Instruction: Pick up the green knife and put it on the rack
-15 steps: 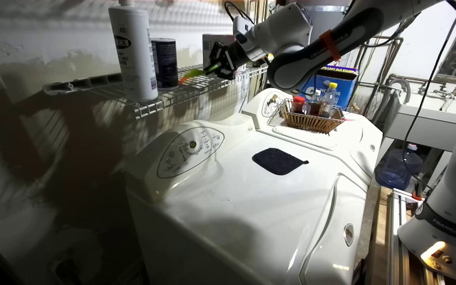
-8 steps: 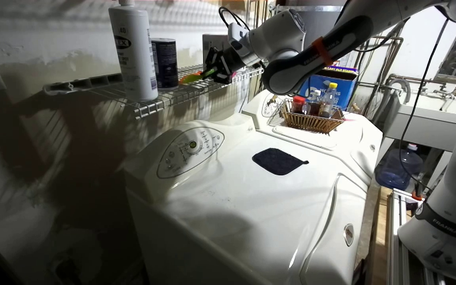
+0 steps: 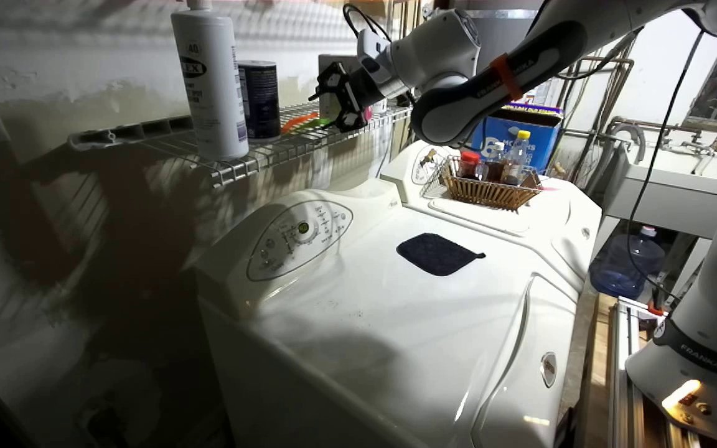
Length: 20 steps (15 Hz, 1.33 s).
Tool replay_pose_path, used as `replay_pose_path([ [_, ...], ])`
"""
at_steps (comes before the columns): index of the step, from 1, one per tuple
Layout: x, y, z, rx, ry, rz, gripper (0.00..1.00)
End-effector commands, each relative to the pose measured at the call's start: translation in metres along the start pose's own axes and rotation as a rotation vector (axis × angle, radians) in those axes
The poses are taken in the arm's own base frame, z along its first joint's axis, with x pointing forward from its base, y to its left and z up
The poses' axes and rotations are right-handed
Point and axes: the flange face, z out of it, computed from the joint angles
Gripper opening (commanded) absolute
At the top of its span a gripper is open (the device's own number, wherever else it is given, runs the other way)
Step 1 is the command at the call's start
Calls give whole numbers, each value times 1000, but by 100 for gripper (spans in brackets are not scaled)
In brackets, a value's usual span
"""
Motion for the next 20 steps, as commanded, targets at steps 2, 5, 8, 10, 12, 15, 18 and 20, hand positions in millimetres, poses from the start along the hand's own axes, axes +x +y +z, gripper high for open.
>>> replay_pose_path([
  [2,9,18,-22,57,-11,-25,100],
  [5,14,29,-42,144,-37,-13,100],
  [8,23,43,-65,245,-34,58,100],
  [10,35,50,-78,334,18,160,100],
  [12,31,59,-95,416,38,263,100],
  [15,18,61,-121,554,-7,390,100],
  [18,4,50,-151,719,-69,452,100],
  [20,-2,42,-164,815,-49,519,100],
])
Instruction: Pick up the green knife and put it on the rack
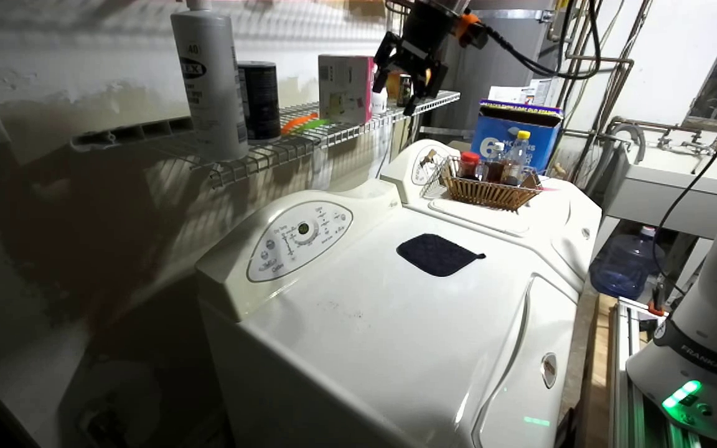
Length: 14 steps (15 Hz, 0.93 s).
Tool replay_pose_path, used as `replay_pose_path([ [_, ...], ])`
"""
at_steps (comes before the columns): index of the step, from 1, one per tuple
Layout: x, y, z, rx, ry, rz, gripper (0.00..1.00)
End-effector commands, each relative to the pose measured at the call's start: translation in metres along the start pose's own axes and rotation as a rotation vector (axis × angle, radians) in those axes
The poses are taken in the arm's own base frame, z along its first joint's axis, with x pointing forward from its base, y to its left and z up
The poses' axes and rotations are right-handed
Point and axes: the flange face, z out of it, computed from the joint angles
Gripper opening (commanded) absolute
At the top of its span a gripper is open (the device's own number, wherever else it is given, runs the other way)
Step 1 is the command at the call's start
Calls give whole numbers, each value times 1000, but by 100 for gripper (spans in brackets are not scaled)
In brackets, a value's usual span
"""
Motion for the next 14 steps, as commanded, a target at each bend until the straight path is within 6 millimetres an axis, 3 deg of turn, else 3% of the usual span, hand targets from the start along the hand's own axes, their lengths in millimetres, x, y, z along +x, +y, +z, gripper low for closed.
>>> replay_pose_path([
  [1,-16,-20,-12,152,16,132,100],
  [4,-24,-30,-2,214,-11,284,100],
  [6,-17,-34,7,253,28,362,100],
  [7,-22,-25,1,216,-2,283,100],
  [14,-17,-31,9,243,5,339,100],
])
